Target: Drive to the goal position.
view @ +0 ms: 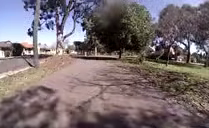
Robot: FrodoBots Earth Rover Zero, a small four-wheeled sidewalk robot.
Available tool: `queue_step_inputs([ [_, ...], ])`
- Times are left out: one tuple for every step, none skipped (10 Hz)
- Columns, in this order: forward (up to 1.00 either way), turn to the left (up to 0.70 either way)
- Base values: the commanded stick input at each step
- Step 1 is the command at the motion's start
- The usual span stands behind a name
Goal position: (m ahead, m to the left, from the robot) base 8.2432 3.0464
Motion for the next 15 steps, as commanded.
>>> queue_step_inputs([
  [0.7, 0.0],
  [0.7, 0.0],
  [0.7, 0.0],
  [0.7, 0.0],
  [0.7, 0.0],
  [0.7, 0.0],
  [0.7, 0.0],
  [0.7, 0.0],
  [0.7, 0.0],
  [0.7, 0.0],
  [0.7, 0.0],
  [0.7, 0.0],
  [0.7, 0.0],
  [0.7, 0.0],
  [0.7, 0.06],
])
